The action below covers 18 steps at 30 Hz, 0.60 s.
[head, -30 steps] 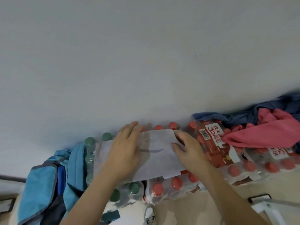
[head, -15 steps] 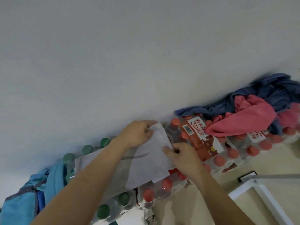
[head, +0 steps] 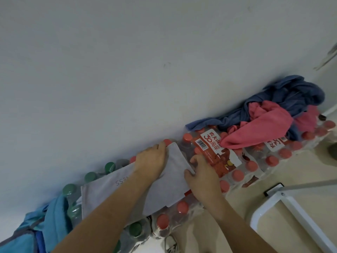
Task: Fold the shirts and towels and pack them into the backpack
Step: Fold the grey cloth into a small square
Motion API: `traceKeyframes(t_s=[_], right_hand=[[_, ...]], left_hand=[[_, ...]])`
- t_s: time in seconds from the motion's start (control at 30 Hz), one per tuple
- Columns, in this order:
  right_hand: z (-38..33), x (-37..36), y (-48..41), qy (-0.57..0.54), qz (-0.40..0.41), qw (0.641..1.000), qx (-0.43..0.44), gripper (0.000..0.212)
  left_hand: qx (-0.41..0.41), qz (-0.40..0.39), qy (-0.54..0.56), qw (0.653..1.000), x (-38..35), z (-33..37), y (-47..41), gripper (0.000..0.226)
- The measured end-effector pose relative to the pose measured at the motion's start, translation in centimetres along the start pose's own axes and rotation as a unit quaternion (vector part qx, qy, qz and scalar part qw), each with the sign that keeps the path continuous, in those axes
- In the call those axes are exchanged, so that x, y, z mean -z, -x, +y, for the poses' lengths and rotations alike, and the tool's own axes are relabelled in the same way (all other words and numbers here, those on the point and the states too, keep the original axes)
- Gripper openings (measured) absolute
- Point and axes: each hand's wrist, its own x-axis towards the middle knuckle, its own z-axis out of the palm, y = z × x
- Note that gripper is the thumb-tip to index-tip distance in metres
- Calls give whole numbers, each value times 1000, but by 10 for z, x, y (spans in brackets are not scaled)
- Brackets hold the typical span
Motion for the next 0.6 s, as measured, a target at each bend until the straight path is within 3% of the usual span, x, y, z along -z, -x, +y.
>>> traceKeyframes(t_s=[0.2, 0.33, 0.4, 0.47, 0.6], right_hand=[[6, -5, 9, 90, 48, 991, 83, 28], [14, -15, 9, 140, 77, 977, 144, 50], [15, -19, 5, 146, 49, 972, 178, 56], [14, -27, 1, 174, 9, 960, 219, 51], [20, -35, 1, 220, -58, 951, 209, 55]], left_hand=[[17, 11, 7, 1000, 0, 0, 2, 9], [9, 34, 35, 999, 17, 10, 11, 35], [-13, 40, 71, 997, 18, 22, 35, 37], [-10, -10, 82, 997, 10, 34, 64, 49], [5, -47, 47, 998, -1, 41, 87, 58]])
